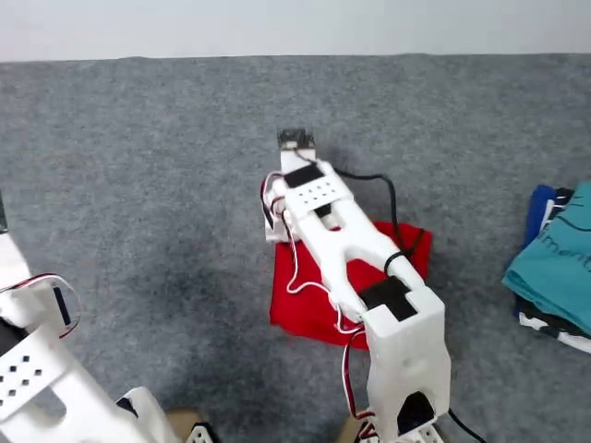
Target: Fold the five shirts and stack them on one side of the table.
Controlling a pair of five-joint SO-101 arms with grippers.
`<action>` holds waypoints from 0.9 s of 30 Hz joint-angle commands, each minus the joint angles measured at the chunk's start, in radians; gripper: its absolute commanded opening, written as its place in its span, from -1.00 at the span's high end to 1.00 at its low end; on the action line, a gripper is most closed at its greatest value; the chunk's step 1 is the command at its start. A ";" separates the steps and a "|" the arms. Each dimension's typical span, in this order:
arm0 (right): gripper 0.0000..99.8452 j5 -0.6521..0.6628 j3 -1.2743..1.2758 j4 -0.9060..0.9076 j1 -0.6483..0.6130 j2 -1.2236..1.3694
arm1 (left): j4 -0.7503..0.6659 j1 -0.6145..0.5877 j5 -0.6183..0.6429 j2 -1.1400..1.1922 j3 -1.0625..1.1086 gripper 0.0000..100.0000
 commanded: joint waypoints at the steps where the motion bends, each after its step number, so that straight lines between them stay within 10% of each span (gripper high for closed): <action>1: 0.98 0.017 -0.140 0.130 0.016 -0.122 | 0.005 -0.005 -0.006 -0.014 -0.004 0.99; 15: 0.95 0.146 -0.138 0.596 0.349 -0.343 | 0.006 -0.005 -0.006 -0.012 0.008 0.99; 23: -0.04 0.064 0.046 0.558 0.390 -0.297 | 0.006 -0.003 -0.006 -0.006 0.010 0.98; 27: -0.07 0.060 0.086 0.473 0.387 -0.232 | 0.006 -0.003 -0.006 -0.006 0.010 0.98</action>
